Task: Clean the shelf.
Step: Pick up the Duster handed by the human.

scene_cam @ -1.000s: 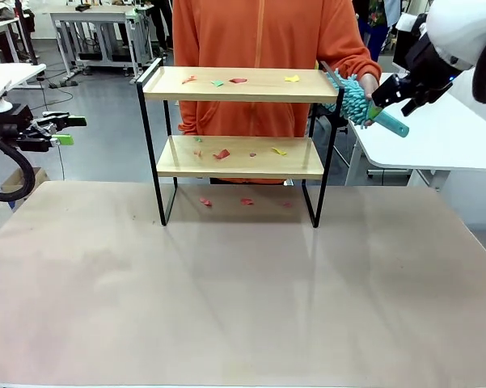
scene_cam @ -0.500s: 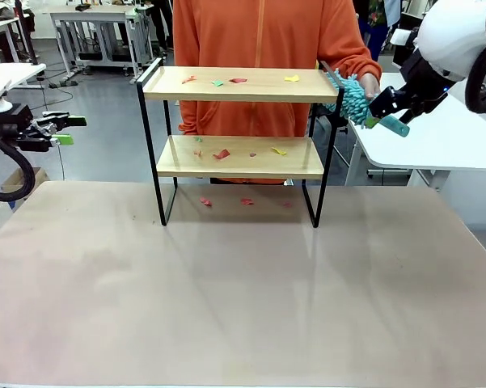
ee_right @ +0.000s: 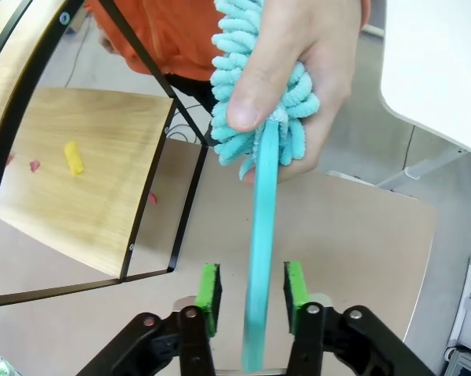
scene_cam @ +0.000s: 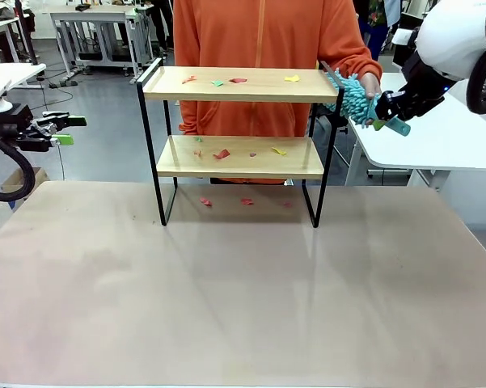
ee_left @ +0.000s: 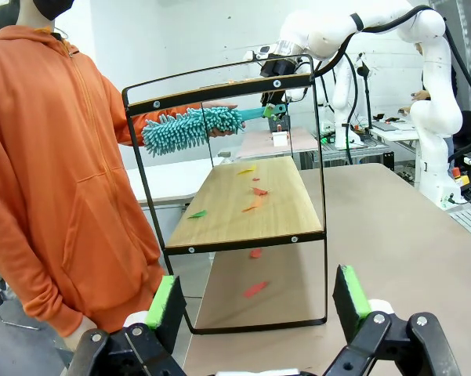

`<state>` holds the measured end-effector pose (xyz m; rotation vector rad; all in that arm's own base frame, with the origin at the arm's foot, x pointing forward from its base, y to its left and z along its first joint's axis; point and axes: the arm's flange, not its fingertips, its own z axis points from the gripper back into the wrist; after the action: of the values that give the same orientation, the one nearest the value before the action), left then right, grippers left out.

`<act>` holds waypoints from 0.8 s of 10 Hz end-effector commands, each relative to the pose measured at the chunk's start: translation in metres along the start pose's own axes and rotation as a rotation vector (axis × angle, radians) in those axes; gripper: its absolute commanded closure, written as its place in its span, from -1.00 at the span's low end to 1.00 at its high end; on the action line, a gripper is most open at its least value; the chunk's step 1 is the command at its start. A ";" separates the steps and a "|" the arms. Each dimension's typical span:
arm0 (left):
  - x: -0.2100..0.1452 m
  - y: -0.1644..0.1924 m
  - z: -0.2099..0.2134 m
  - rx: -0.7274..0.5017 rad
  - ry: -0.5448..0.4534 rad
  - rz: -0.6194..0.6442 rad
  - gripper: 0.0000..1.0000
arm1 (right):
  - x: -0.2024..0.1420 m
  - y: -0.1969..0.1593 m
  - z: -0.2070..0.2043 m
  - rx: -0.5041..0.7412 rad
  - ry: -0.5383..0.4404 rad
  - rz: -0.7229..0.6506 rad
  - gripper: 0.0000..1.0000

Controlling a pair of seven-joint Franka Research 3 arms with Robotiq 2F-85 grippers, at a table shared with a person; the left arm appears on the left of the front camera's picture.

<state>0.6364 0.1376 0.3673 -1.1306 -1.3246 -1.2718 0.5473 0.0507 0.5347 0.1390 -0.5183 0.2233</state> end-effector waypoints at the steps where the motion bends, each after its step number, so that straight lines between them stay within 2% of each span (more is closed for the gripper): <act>1: 0.002 -0.003 -0.001 -0.007 0.019 -0.011 -1.00 | 0.002 0.002 0.007 -0.065 -0.003 -0.035 0.91; 2: 0.002 -0.003 -0.001 -0.007 0.019 -0.011 -1.00 | 0.003 0.003 0.005 -0.084 -0.002 -0.044 1.00; 8: 0.002 -0.003 -0.001 -0.007 0.019 -0.011 -1.00 | 0.003 0.000 0.010 -0.125 0.035 -0.149 1.00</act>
<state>0.6364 0.1376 0.3673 -1.1306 -1.3246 -1.2718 0.5453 0.0472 0.5382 0.0749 -0.4976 0.1103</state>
